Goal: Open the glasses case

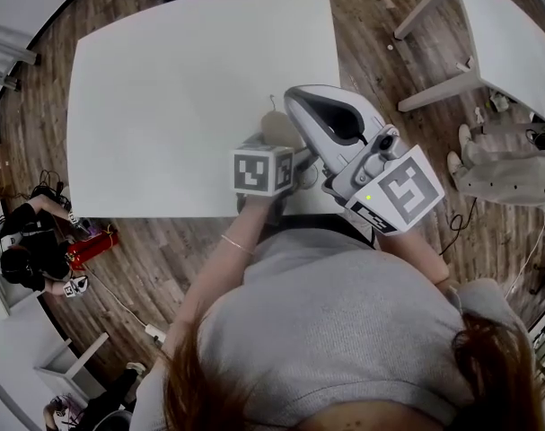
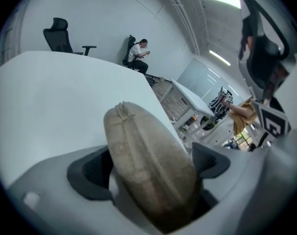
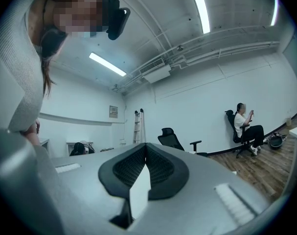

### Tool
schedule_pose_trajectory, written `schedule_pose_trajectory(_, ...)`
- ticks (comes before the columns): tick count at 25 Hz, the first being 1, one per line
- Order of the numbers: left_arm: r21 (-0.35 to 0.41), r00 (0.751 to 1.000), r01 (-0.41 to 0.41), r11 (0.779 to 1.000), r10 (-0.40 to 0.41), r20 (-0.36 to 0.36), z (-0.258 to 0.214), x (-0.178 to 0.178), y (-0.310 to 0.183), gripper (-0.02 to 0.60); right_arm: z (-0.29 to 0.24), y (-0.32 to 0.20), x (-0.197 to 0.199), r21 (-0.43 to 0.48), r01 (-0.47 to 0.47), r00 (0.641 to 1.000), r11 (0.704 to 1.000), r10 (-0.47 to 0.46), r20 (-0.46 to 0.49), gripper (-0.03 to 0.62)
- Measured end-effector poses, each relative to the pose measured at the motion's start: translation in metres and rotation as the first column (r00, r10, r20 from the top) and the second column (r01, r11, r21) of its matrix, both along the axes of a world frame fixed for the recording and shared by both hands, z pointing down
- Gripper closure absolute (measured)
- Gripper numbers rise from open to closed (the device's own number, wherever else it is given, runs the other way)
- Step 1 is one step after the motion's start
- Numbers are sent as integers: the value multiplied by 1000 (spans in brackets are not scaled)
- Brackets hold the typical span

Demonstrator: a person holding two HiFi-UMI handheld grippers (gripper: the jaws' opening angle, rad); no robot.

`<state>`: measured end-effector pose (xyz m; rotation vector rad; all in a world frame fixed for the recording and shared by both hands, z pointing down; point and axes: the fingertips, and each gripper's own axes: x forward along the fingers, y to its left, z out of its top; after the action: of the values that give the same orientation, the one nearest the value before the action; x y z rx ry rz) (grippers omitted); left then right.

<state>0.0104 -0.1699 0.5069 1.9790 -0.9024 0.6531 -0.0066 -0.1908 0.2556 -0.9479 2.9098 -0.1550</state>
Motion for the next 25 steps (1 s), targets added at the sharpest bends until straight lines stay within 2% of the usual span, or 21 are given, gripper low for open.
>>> schedule_pose_trajectory(5,-47,999,18,999,-16,45,4,6,0,81,-4,-1,4,14,0,1000,1000,0,6,591)
schedule_pose_trajectory(8,-57,998,42,997,-40,43,4,4,1,85,-8,0,6,27,0,1000,1000,0,17,591)
schedule_pose_trajectory(11,-13,999,31,999,-31,15,2,3,-4,95,-10,-1,8,34,1,1000,999,-2,26,591)
schedule_pose_trajectory(14,-11,999,38,999,-38,-14,1,-1,-3,108,-10,-3,8,42,11,1000,999,-12,15,591)
schedule_pose_trajectory(17,-14,994,64,998,-65,-84,-4,-5,-5,132,-12,-3,6,47,23,1000,999,-24,17,591)
schedule_pose_trajectory(20,-45,981,90,995,-96,-170,-7,-11,-6,184,-12,-1,2,57,37,999,998,-38,5,591)
schedule_pose_trajectory(22,-49,980,84,995,-91,-175,-7,-11,-6,202,-11,1,-1,61,46,999,997,-46,-5,591)
schedule_pose_trajectory(25,-29,987,35,999,-39,-157,-7,-6,-4,219,-12,2,-4,58,53,999,997,-53,6,591)
